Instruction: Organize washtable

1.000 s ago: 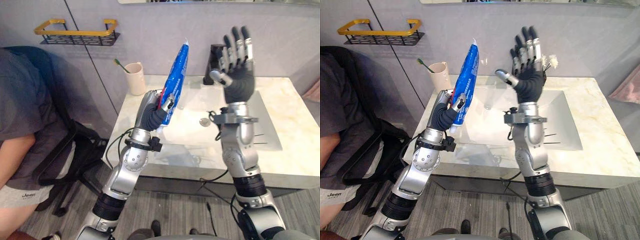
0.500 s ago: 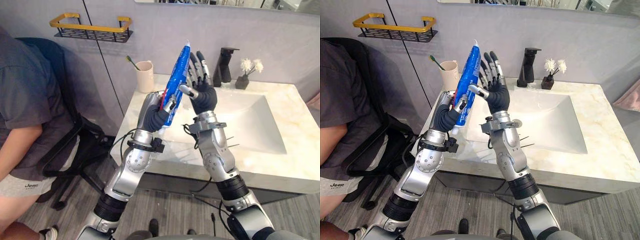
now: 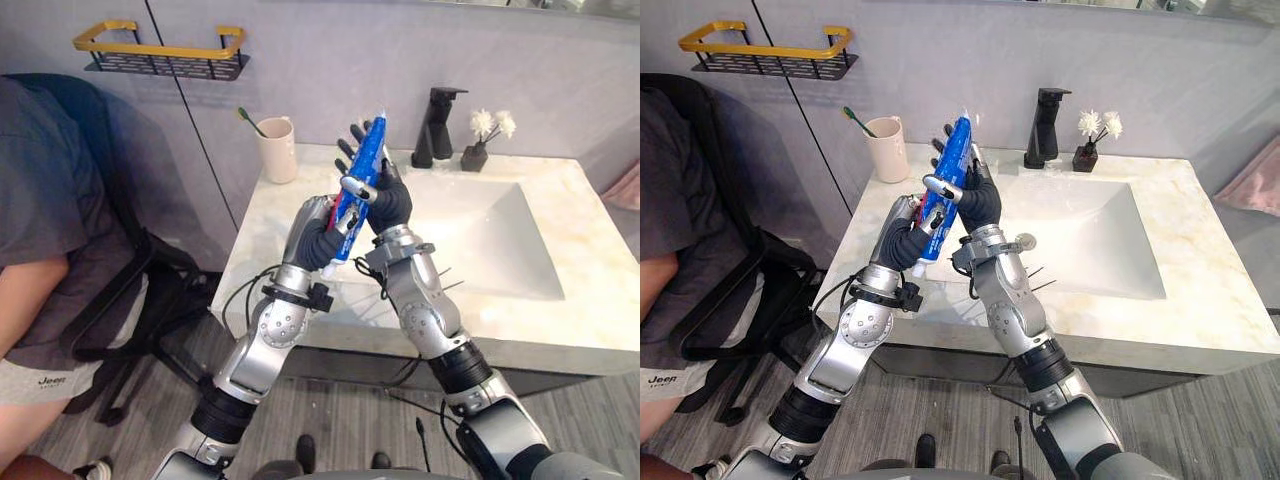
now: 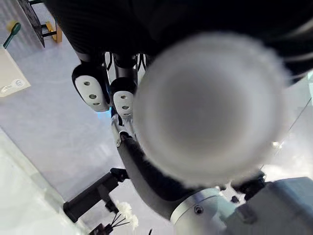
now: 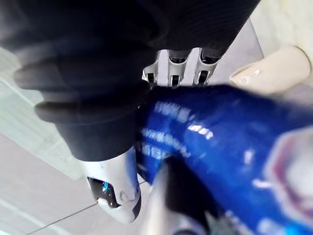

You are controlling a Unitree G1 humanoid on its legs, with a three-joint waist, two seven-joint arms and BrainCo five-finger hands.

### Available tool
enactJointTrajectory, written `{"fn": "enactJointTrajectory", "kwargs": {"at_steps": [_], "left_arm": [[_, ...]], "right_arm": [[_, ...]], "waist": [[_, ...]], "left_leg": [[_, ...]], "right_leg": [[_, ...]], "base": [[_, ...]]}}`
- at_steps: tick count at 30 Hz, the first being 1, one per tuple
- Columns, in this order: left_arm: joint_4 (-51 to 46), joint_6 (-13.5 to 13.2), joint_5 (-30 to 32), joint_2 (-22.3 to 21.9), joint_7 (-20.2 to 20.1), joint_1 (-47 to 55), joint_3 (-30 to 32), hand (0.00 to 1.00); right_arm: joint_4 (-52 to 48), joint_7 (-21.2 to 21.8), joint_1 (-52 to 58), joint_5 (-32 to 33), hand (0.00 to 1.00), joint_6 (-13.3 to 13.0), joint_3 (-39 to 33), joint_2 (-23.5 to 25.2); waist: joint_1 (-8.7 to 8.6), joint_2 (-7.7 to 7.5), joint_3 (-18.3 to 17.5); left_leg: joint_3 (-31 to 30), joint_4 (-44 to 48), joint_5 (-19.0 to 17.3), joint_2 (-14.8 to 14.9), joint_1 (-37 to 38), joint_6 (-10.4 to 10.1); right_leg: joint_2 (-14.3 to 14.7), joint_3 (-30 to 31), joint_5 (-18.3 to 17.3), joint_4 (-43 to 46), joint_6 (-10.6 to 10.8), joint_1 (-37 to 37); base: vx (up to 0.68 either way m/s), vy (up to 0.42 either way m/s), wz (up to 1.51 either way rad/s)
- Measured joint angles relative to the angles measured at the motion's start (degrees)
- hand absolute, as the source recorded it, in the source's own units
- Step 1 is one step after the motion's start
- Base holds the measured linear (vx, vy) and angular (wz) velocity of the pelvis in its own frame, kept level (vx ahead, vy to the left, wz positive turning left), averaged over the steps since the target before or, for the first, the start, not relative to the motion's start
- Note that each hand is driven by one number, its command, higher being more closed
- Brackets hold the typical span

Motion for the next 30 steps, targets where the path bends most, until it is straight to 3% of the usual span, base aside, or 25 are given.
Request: {"fn": "enactJointTrajectory", "kwargs": {"at_steps": [7,13,14,21,27,30], "left_arm": [[3.03,-2.53,2.19,6.65,-2.72,-0.04,-1.99,1.0],[3.47,-3.24,2.99,6.83,-3.48,0.24,-1.57,1.0],[3.42,-3.25,3.29,6.68,-3.47,0.36,-1.28,0.0],[-0.33,-3.24,4.29,2.79,-3.03,3.94,3.59,0.0],[-6.04,-2.54,4.09,0.43,2.09,10.36,15.09,0.0],[-12.94,-2.83,2.23,-1.05,5.08,13.14,20.67,0.0]], "right_arm": [[0.38,5.29,0.01,4.87,1.0,2.8,3.26,-4.75],[0.37,6.74,0.05,5.55,1.0,3.47,3.34,-4.97],[0.35,6.75,0.14,5.5,1.0,3.47,3.26,-4.95],[-3.29,6.31,3.25,2.35,1.0,3.15,-5.24,-0.1],[-8.64,3.53,5.54,-1.56,1.0,-3.41,-15.79,1.29],[-10.01,1.89,7.6,-3.55,1.0,-4.99,-19.56,1.74]], "waist": [[-0.17,0.0,0.01],[-0.19,0.03,0.03],[-0.24,0.05,0.04],[-0.22,0.13,0.09],[-0.21,0.13,0.09],[-0.07,0.13,0.09]], "left_leg": [[0.67,-0.01,0.47,1.23,-0.53,-0.75],[0.64,-0.01,0.85,1.99,-0.8,-1.3],[0.58,-0.01,0.88,1.99,-0.73,-1.33],[0.5,-0.09,0.88,1.63,-0.12,-1.33],[-0.22,-0.11,0.89,0.99,0.48,-1.33],[-0.28,-0.16,0.88,0.72,0.42,-1.33]], "right_leg": [[1.24,0.68,0.9,-0.89,-1.06,-0.52],[2.1,0.74,1.15,-0.81,-1.39,-0.89],[2.11,0.75,1.14,-0.78,-1.38,-0.84],[1.68,0.53,0.93,-0.43,-1.14,-0.74],[1.11,-0.69,0.58,-0.7,-0.72,0.45],[0.84,-0.95,0.45,-0.74,-0.53,0.54]], "base": [[-0.05,-0.044,-0.06],[-0.03,-0.045,-0.02],[0.0,0.0,0.0],[-0.04,0.0,0.01],[-0.01,0.002,0.1],[0.0,0.006,0.05]]}}
